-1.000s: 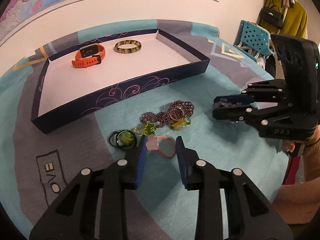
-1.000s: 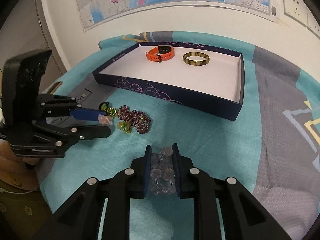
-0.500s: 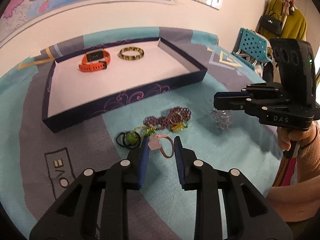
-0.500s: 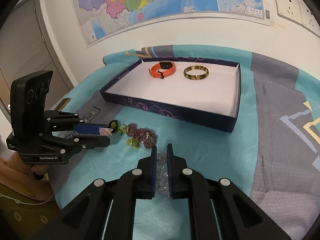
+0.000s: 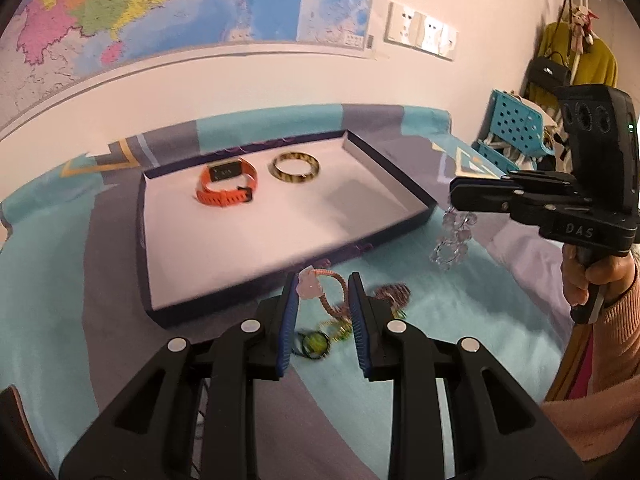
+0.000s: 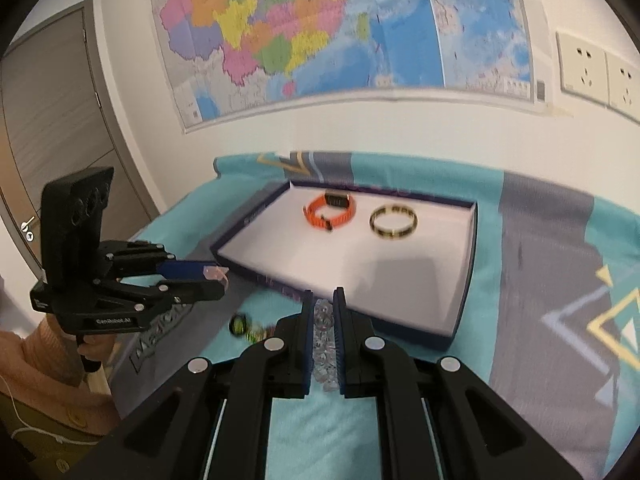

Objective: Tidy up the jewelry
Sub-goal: 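Lower the pink ring and crystal bracelet into the box and release both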

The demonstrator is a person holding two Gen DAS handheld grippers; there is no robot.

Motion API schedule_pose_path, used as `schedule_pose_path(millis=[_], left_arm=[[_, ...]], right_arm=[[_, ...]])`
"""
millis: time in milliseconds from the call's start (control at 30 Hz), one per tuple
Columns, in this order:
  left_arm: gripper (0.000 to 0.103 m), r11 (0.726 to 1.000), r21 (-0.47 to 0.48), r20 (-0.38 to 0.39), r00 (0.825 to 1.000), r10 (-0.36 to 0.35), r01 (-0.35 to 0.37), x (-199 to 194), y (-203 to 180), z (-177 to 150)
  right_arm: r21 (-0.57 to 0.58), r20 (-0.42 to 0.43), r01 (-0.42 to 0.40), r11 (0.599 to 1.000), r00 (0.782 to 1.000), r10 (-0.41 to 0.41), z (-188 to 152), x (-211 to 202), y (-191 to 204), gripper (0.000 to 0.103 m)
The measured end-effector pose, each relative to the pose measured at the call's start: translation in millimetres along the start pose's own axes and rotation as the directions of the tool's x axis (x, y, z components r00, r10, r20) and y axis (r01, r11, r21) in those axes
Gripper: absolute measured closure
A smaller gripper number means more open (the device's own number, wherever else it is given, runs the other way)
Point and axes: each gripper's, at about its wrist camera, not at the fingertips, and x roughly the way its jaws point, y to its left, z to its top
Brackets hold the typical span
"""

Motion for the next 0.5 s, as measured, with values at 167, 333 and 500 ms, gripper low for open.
schedule_pose_path(millis=[167, 333, 500], left_arm=[[0.078, 1.0, -0.018, 0.01, 1.0, 0.015, -0.015, 7, 13, 15], [0.078, 0.999, -0.019, 0.012, 0.999, 0.043, -0.043, 19, 24, 30], [0.078, 0.998, -0.018, 0.001, 0.998, 0.061, -0.061, 35, 33, 41]], right_arm=[[-0.001, 0.038, 0.011, 1.0, 0.999, -0.011, 21, 7, -5, 0.095], [0.007, 0.051, 0.015, 1.0, 0.999, -0.015, 43, 24, -12, 0.095], [0.02, 0.035, 0.01, 1.0, 0.999, -0.01, 54, 47, -16, 0.095]])
